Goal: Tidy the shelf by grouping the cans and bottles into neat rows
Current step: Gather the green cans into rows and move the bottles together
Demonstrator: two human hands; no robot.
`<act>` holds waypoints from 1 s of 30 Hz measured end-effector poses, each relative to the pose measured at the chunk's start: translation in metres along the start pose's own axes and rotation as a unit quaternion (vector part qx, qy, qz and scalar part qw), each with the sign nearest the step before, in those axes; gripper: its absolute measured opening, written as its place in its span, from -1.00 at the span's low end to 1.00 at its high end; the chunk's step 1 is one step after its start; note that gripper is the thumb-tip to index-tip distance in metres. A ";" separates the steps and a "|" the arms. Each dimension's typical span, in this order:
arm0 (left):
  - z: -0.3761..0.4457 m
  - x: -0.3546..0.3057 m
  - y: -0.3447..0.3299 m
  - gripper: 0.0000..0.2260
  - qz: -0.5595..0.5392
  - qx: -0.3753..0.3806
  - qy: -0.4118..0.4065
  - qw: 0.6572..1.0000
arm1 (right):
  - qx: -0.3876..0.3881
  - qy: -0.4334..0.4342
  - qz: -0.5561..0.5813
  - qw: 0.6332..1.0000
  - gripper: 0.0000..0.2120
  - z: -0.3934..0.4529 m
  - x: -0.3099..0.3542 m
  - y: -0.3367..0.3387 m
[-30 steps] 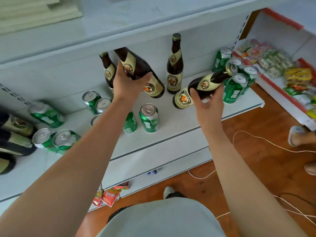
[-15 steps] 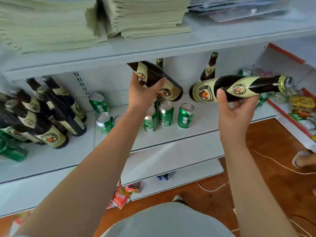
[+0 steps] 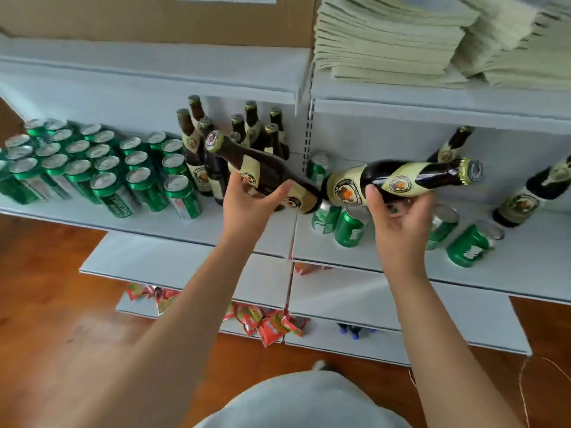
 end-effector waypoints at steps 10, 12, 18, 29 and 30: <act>0.020 0.060 0.098 -0.38 0.201 -0.043 0.030 0.978 | 0.204 -0.072 -0.137 0.967 -0.43 0.030 -0.087 -0.133; 0.027 0.075 0.108 -0.30 0.219 -0.047 0.045 0.974 | 0.220 -0.072 -0.162 0.959 -0.42 0.034 -0.101 -0.148; 0.047 0.091 0.110 -0.41 0.280 -0.043 0.041 0.958 | 0.238 -0.051 -0.227 0.943 -0.46 0.047 -0.125 -0.174; 0.096 0.108 0.096 -0.51 0.332 -0.067 0.026 0.941 | 0.191 -0.004 -0.349 0.917 -0.30 0.053 -0.125 -0.184; 0.099 0.109 0.097 -0.50 0.338 -0.066 0.030 0.938 | 0.191 -0.008 -0.345 0.919 -0.30 0.052 -0.126 -0.187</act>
Point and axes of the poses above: each hand's wrist, its own z-axis towards the middle knuckle, its own y-axis out of the back of the hand, x = y × z, the point moved 6 cm from there along z, towards the middle knuckle, and after that the axes turned 13 degrees about -y, right-handed, at the moved point
